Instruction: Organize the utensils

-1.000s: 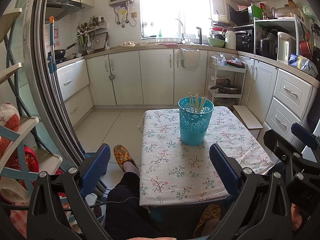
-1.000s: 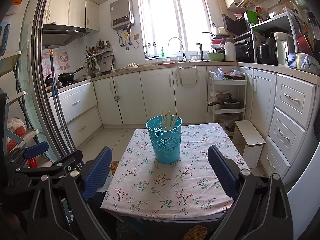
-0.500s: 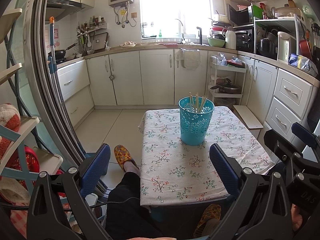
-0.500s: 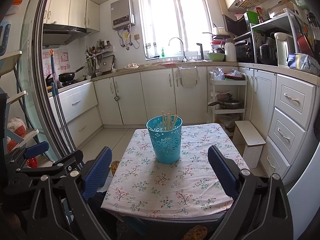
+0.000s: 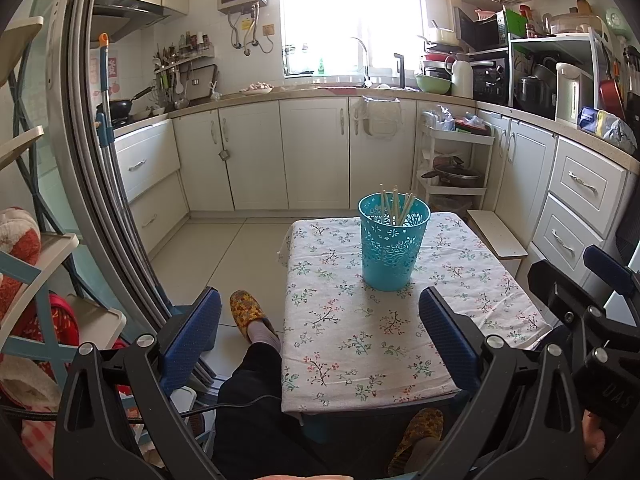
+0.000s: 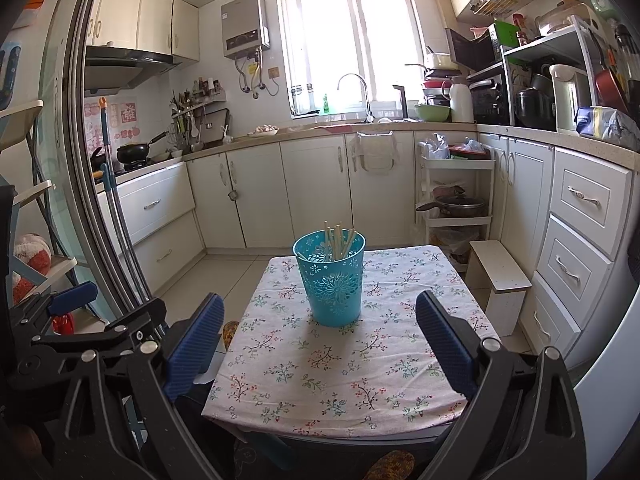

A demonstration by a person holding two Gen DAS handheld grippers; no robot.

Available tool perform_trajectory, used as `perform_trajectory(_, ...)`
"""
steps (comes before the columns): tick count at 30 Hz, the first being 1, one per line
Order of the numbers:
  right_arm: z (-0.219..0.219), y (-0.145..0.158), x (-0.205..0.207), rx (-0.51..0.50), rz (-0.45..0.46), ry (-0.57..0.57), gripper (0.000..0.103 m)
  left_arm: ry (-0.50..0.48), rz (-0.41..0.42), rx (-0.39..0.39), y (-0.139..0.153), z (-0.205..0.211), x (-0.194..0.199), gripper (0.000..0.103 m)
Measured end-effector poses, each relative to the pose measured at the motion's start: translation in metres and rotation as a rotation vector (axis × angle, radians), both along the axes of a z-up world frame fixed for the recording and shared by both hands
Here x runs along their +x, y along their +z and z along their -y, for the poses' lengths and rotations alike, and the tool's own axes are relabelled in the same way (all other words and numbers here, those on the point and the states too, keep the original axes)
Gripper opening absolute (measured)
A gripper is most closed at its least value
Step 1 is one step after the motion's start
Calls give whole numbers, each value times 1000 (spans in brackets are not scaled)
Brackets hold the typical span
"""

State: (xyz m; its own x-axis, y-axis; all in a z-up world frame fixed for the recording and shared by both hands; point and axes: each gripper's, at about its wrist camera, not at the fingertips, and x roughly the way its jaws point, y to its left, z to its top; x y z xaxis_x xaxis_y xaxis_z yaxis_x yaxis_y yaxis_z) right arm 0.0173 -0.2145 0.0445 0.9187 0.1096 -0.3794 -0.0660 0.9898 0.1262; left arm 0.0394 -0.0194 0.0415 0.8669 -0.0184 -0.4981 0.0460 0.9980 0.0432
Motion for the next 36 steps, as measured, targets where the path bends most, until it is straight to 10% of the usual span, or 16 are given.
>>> perform_trajectory(27, 24, -16, 61, 4, -69, -38, 93, 3, -2, 43, -11, 11, 60, 95)
perform_trajectory(36, 67, -81, 153, -37, -231, -144, 93, 11, -104, 40, -38, 17, 128, 95)
